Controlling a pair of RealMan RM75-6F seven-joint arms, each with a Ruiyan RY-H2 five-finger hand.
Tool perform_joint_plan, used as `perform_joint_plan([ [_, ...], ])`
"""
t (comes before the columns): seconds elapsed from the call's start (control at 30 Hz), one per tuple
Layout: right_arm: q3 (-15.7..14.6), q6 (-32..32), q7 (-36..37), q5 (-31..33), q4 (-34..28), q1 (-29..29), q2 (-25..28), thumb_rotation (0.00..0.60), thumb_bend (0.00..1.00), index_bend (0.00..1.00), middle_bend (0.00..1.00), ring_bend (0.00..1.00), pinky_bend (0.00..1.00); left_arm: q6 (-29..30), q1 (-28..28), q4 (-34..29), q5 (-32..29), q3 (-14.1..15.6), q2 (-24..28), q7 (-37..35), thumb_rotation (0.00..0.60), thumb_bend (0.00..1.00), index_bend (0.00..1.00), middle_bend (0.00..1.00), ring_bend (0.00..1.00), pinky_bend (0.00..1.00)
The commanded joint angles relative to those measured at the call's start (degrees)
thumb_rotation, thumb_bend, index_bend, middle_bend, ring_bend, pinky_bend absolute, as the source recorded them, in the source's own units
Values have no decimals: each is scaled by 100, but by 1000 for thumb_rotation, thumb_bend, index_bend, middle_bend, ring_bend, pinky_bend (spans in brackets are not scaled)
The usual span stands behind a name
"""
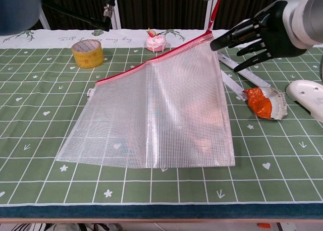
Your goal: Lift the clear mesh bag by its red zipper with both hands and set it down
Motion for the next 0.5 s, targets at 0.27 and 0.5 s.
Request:
perform_joint_plan([
  [0.27, 84, 134, -57, 67, 23, 69, -190, 600, 399, 449, 103, 0, 207, 53, -35, -35, -16, 47, 28, -67, 600, 393, 580, 111, 0, 0],
  [0.5, 147, 209, -115, 97, 142, 142, -382, 600, 408, 487, 116, 0, 207, 62, -35, -69, -22, 95, 73, -126, 600, 393, 580, 110, 0, 0],
])
